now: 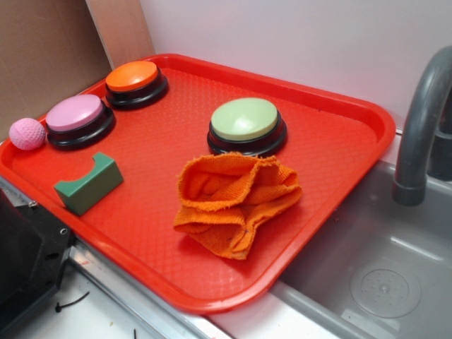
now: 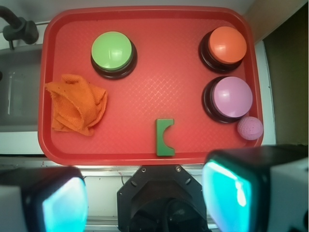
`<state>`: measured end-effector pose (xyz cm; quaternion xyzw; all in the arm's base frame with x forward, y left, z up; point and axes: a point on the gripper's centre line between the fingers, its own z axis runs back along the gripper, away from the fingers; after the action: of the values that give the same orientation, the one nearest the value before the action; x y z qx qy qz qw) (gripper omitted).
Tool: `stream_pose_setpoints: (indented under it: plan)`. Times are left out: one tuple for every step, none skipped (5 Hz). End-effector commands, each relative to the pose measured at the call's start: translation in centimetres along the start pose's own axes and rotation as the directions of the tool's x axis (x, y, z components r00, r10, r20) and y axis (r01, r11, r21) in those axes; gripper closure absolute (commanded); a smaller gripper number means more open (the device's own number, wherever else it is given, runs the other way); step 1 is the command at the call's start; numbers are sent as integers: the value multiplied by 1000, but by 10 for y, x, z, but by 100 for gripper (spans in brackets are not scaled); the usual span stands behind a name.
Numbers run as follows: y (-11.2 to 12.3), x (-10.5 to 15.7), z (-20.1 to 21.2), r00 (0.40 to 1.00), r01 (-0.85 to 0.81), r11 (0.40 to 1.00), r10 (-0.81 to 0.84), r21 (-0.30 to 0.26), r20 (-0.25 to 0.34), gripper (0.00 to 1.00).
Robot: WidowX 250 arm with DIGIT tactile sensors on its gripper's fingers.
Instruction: Push the pink button.
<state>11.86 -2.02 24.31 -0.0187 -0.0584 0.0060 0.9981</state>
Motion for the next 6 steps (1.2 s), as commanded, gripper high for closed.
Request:
stream_pose_setpoints:
  plan:
    - [0,0,0,1000,0,1000,0,0,0,0]
    - [51,27,-30,985,-170,985,171,32,-39,0]
    - [93,47,-53,955,-294,954,295,53,-14,0]
    - [125,52,-80,900,-436,896,437,79,18,0]
    - [145,42,-106,819,-573,813,572,103,42,0]
    - [153,30,-127,724,-687,714,689,137,34,0]
